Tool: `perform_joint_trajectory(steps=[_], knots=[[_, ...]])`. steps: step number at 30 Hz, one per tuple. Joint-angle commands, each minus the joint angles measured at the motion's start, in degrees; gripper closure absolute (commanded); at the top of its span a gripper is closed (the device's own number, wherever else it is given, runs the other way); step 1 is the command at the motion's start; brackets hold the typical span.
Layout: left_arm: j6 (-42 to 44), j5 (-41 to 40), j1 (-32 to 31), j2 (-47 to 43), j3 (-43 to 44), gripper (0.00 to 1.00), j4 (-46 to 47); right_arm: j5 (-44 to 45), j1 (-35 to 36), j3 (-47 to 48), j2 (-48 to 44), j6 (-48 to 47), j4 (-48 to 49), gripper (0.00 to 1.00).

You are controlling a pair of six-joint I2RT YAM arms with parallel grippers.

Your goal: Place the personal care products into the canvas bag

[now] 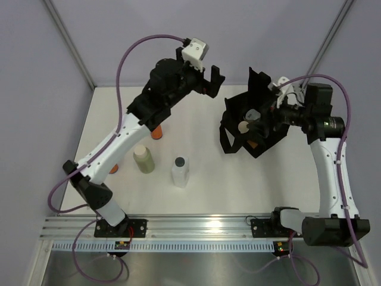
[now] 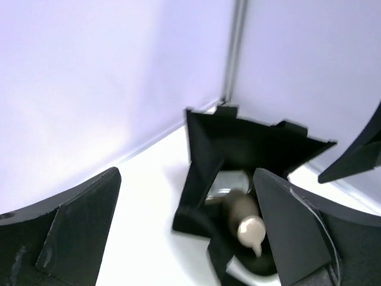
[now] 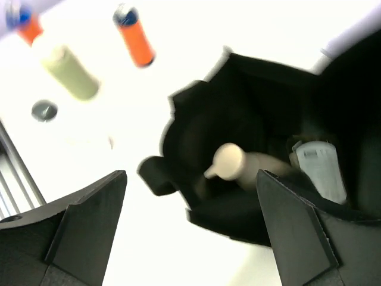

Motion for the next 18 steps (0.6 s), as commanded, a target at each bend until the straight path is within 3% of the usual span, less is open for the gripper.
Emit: perform_joint_trajectory(steps=[1, 6, 9, 13, 18], knots=[[0.4, -3.7, 0.8, -8.0, -9.6, 0.01, -7.6, 14.5, 14.5, 5.8, 1.1, -12.2, -11.2, 0.01], [5.2, -8.3, 1.2, -24.5, -31.8, 0.01, -8.8, 42.4, 26.3, 3.2, 1.7, -10.9, -7.5, 0.01], [6.7, -10.8, 1.3, -30.3, -39.6, 0.01, -8.4, 54.3, 31.4, 2.4, 4.2, -11.7, -6.7, 0.0], [7.9, -14.4, 1.3, -38.9, -52.3, 0.01, -6.2, 62.9, 34.7, 0.7, 7.8, -13.0, -4.6, 0.01], [7.8, -18.6, 1.4, -43.6, -58.3, 0.01, -4.2, 62.1, 36.1, 1.7, 12.2, -11.1, -6.1, 0.12]])
